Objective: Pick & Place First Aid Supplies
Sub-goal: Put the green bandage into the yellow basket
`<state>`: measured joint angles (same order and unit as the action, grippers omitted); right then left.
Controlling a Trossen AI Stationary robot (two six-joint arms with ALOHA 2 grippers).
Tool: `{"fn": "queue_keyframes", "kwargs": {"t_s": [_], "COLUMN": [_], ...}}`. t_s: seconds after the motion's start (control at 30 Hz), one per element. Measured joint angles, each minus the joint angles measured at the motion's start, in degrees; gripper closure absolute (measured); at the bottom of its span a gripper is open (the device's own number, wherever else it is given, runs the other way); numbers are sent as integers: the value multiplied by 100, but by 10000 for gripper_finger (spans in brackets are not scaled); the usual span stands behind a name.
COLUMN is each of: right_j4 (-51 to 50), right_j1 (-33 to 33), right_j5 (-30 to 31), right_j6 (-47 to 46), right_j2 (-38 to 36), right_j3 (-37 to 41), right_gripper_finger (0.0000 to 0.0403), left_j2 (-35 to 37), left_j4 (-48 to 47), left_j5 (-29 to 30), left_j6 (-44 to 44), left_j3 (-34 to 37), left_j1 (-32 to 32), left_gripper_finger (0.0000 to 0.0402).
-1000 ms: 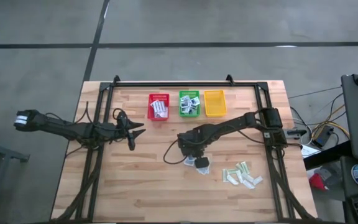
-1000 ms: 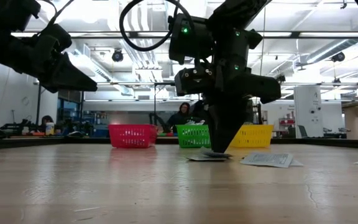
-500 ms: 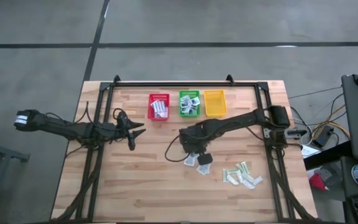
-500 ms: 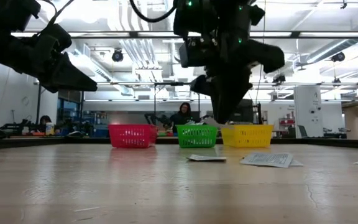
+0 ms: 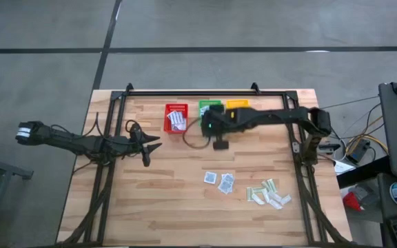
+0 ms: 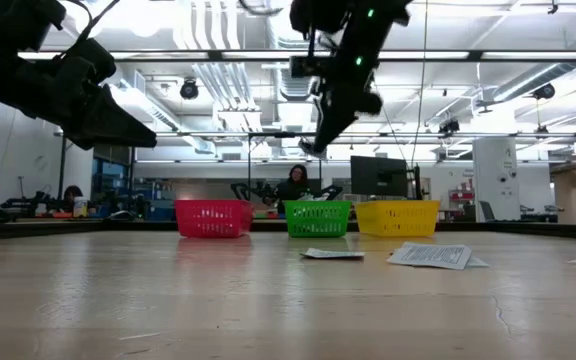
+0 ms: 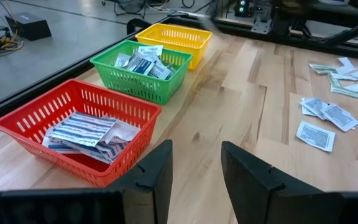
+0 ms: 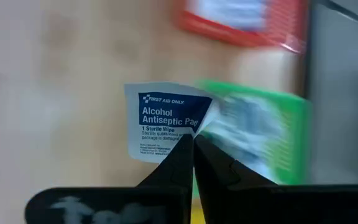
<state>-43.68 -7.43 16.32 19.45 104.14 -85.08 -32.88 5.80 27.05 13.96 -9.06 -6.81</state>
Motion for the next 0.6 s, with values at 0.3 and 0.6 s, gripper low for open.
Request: {"fn": "queue_keyframes", "kwargs": {"t_s": [0.3,0.6], "right_j4": [269,580], "right_j1": [-1126,-1501], "right_j5": [235,-651], "right_j6": [-4,-70], "right_j2": [87,554], "right_j3": [-73,-63], "right_gripper_finger": [394,394], "left_j2": [-2,-2], "left_j4": [-2,-2], "left_j5": [0,0], "left_j6": [-17,-26], "left_j3": [0,0], "left_j1": [1,1], "left_gripper_finger": [268,268]}}
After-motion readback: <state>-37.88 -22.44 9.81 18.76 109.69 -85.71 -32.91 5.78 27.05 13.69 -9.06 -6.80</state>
